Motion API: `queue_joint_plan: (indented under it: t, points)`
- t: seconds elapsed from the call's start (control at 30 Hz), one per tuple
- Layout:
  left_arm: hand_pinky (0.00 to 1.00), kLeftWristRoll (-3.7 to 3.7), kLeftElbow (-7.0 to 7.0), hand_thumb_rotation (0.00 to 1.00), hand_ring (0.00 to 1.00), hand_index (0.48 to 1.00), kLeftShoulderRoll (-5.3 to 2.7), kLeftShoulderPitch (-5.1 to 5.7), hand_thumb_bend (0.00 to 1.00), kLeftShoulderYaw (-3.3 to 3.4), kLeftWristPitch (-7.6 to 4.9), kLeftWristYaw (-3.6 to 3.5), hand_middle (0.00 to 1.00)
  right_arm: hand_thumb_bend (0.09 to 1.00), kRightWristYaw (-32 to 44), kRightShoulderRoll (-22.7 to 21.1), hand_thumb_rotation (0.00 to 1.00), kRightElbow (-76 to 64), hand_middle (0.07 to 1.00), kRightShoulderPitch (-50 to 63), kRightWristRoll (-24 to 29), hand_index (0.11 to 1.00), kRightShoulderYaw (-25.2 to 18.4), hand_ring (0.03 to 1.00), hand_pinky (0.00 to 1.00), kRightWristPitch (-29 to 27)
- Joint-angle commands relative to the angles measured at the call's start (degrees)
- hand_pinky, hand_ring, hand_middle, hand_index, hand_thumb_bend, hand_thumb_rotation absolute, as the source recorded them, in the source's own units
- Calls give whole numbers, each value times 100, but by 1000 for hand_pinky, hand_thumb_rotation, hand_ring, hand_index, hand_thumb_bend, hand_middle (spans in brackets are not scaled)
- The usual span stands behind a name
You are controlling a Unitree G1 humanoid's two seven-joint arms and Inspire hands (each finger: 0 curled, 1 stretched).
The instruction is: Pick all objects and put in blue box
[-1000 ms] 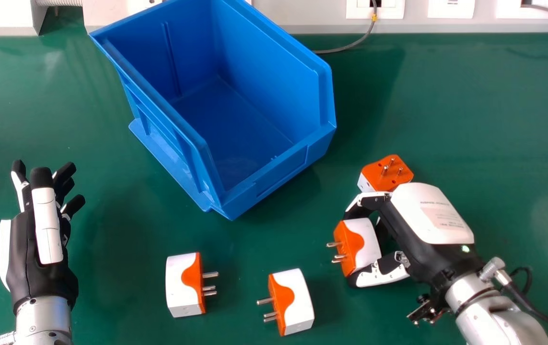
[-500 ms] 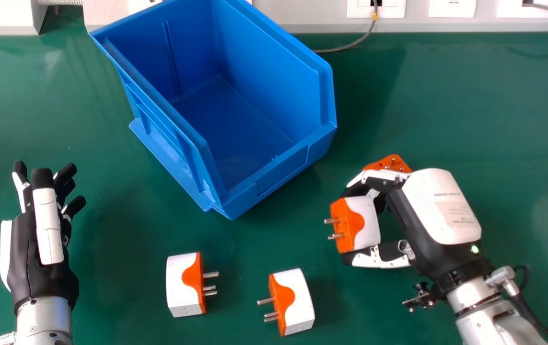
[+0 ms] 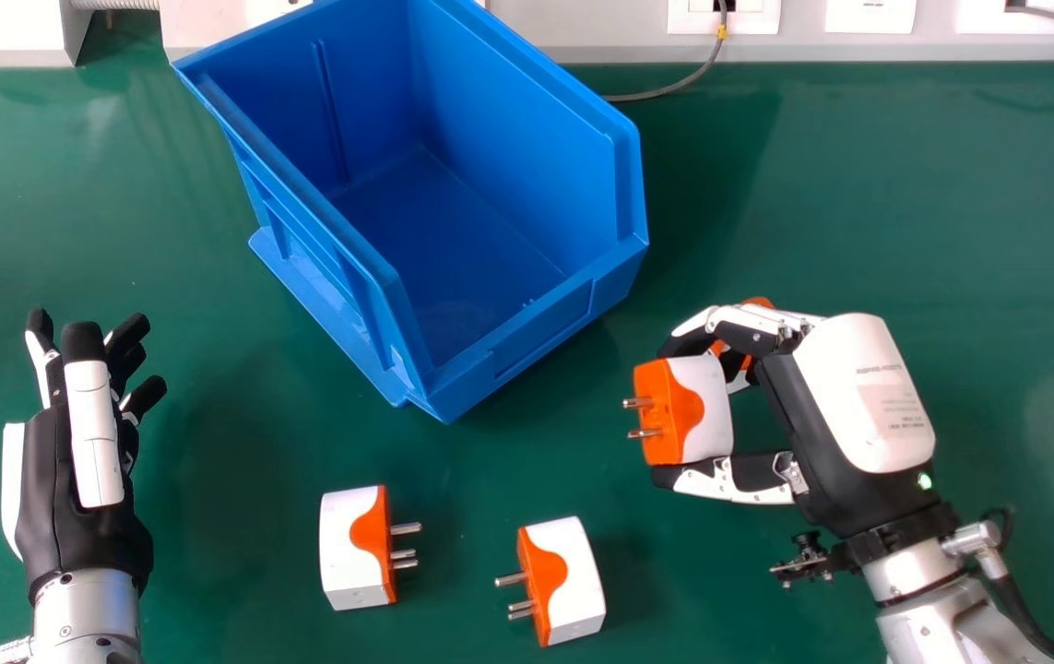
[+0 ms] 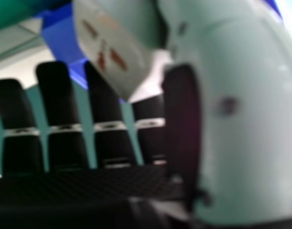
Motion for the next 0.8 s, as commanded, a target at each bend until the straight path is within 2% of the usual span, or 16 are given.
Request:
queue_joint_plan:
  t: [0.0,0.13,0.3,0.43,0.53,0.63,0.7,0.77]
  points:
    - [869,38,-12,967,917,956,41,-105,964,2,-84,43,874,502,-376,-9,0,38,513,-166,-72,467,-30,443,360,-203]
    - [865,88,71,967,914,956,29,-166,964,-10,-102,111,873,501,-807,-11,0,210,516,-248,-236,460,1,444,359,-388]
    - [858,152,275,968,909,954,-10,-327,962,-68,-153,226,870,501,-1900,50,0,698,517,-561,-688,456,185,445,356,-688]
    - [853,210,439,969,904,952,-61,-468,966,-123,-193,329,867,501,-2426,48,0,1190,518,-873,-850,454,341,446,352,-891]
    - [851,302,498,970,903,951,-121,-565,967,-192,-211,451,866,501,-2607,91,0,1408,519,-1067,-866,454,396,447,350,-870]
    - [849,376,581,971,902,951,-144,-663,967,-244,-233,548,865,501,-2621,147,0,1417,519,-1206,-821,454,405,447,349,-785]
    - [847,390,657,971,901,951,-144,-730,962,-270,-255,586,865,501,-2567,201,0,1303,519,-1264,-767,454,374,447,348,-702]
    - [845,387,757,971,900,951,-133,-806,958,-284,-287,595,864,501,-2471,271,0,1159,519,-1312,-704,452,332,447,348,-609]
